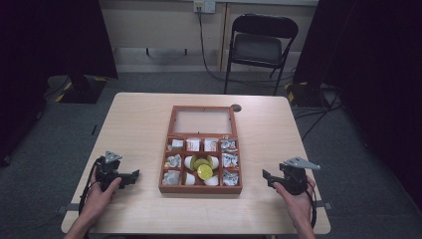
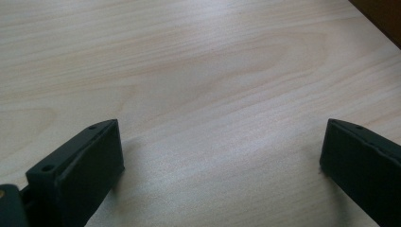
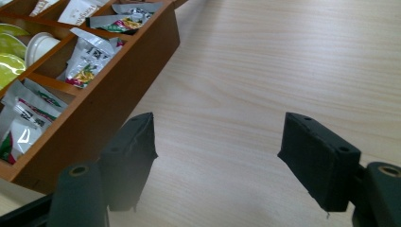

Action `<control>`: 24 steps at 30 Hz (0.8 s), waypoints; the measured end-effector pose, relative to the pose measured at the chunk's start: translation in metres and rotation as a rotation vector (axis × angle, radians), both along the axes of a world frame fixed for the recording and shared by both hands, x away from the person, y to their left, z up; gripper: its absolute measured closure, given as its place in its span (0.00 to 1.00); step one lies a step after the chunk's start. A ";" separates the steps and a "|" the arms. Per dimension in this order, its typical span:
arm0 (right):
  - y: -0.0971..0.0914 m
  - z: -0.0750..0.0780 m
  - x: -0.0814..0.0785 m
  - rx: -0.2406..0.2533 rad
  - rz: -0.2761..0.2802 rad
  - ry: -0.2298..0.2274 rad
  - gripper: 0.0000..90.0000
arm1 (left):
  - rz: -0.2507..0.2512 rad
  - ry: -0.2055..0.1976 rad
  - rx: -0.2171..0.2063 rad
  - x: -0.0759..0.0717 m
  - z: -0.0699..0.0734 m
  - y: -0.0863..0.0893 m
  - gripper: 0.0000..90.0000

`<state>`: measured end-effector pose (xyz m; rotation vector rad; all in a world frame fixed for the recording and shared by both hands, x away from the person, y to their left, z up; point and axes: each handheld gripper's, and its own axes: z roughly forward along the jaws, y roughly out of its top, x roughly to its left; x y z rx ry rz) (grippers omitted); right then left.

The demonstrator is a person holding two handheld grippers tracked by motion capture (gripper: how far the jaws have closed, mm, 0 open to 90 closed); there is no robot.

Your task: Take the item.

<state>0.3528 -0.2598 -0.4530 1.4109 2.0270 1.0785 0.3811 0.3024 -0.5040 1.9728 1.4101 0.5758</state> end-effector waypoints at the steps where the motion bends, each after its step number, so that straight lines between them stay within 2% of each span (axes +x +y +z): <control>1: 0.000 0.000 0.000 0.000 0.000 0.000 0.30 | 0.000 0.000 0.000 0.000 0.000 0.000 0.00; 11: 0.012 0.008 0.001 0.006 0.036 -0.020 0.31 | 0.000 0.000 -0.001 0.000 0.000 0.000 0.00; 14: 0.020 0.011 0.000 0.005 0.056 -0.038 0.31 | 0.000 0.000 -0.001 0.000 0.000 0.000 0.00; 24: 0.043 0.016 0.006 0.009 0.126 -0.043 0.31 | 0.000 0.000 -0.001 0.000 0.000 0.000 0.00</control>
